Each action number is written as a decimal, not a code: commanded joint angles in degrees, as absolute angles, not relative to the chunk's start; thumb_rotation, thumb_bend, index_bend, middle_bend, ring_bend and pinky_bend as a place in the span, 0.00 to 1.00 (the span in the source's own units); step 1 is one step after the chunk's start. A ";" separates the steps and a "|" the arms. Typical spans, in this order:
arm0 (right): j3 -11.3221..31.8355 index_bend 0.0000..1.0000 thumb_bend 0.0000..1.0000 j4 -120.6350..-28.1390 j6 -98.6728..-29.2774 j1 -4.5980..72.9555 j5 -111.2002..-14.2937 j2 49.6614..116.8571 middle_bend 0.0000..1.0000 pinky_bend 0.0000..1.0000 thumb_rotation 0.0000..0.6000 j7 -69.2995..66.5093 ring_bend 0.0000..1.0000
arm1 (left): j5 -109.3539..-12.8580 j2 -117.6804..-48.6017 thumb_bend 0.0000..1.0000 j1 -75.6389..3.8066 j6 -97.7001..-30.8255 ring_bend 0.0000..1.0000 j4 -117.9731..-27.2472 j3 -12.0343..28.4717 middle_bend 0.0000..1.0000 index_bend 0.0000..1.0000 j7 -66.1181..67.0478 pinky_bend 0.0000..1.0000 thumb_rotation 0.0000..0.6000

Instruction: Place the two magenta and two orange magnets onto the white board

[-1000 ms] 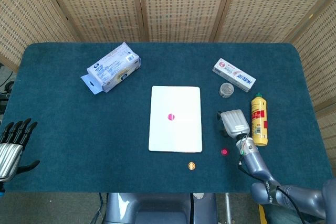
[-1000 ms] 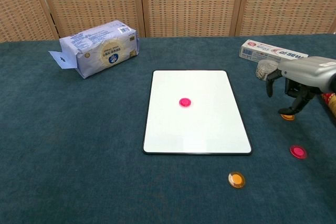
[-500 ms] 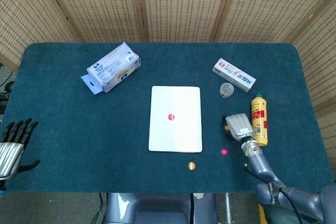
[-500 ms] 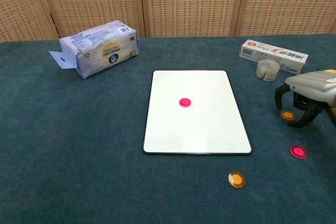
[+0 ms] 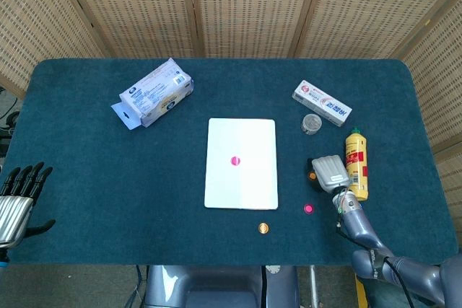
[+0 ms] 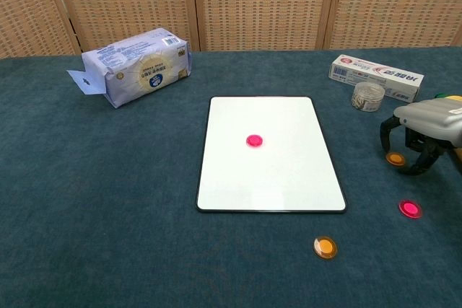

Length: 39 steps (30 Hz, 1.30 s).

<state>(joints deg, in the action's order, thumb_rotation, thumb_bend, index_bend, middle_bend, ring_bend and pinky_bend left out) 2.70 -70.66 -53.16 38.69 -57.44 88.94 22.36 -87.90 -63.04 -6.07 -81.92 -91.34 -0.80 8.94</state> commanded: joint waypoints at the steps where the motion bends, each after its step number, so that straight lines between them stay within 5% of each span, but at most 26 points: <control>1: 3.06 0.42 0.31 -70.07 -52.55 38.73 -57.14 89.24 0.95 1.00 1.00 22.77 0.92 | -87.82 -63.08 0.00 -6.07 -81.87 0.00 -91.31 -0.79 0.00 0.00 9.00 0.00 1.00; 9: 4.11 0.43 0.31 -69.06 -50.94 38.81 -56.08 89.78 0.95 1.00 1.00 23.86 0.92 | -87.54 -63.16 0.00 -6.17 -81.64 0.00 -91.36 -0.70 0.00 0.00 9.22 0.00 1.00; 17: 4.80 0.57 0.34 -69.19 -50.17 38.52 -56.10 89.73 0.95 1.00 1.00 23.64 0.92 | -87.37 -63.16 0.00 -6.31 -81.33 0.00 -91.39 -0.69 0.00 0.00 9.26 0.00 1.00; 39: 8.22 0.59 0.34 -74.46 -51.86 39.85 -58.76 88.27 0.95 1.00 1.00 24.06 0.92 | -87.55 -62.90 0.00 -6.30 -81.47 0.00 -91.54 -0.75 0.00 0.00 8.86 0.00 1.00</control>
